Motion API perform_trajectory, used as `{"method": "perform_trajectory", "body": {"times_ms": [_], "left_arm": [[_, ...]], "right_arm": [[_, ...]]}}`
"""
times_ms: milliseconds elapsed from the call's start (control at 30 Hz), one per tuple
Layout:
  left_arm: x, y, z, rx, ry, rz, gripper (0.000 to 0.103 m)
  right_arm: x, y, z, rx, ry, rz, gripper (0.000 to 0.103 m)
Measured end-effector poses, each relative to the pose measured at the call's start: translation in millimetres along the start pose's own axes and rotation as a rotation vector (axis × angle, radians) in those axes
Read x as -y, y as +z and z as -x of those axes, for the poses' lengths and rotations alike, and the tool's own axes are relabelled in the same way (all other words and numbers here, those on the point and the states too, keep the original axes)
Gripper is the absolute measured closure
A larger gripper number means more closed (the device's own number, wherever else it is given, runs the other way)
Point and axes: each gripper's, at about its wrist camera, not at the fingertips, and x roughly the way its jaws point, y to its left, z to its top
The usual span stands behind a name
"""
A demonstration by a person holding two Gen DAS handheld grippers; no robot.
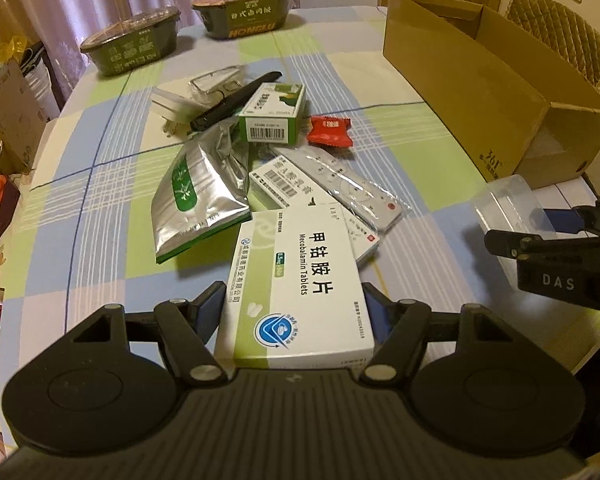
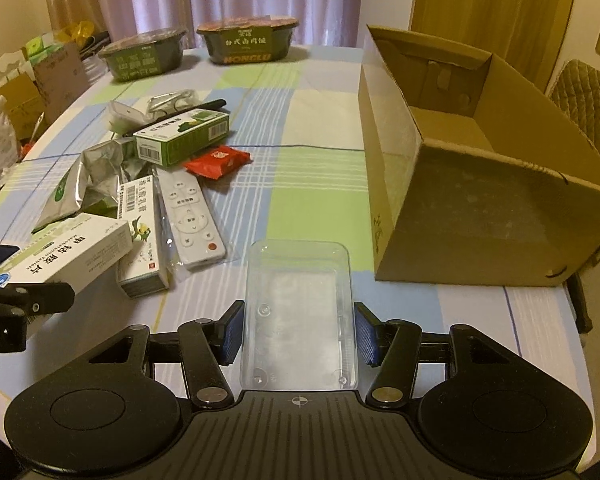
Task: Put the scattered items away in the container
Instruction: 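Lift the held tray and medicine box and carry both toward the cardboard box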
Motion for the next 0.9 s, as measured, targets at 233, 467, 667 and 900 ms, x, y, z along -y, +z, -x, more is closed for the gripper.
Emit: {"method": "perform_trajectory", "body": {"times_ms": [233, 467, 667, 900], "left_arm": [[-3.1, -2.8, -26.5, -0.08, -0.056, 0.029, 0.036], [-4.6, 9.0, -45.1, -0.087, -0.046, 0.0, 0.036], [0.0, 16.6, -21.6, -0.046, -0.04, -0.023, 0.036], [14.6, 26.8, 13.2, 0.0, -0.053, -0.049, 0.036]], "right_arm": [[-0.8, -5.4, -8.5, -0.026, 0.01, 0.001, 0.045], [1.1, -5.3, -17.6, -0.039, 0.019, -0.013, 0.045], [-0.9, 1.7, -6.9, -0.001, 0.031, -0.012, 0.045], [2.1, 9.4, 26.1, 0.064, 0.023, -0.02, 0.045]]}}
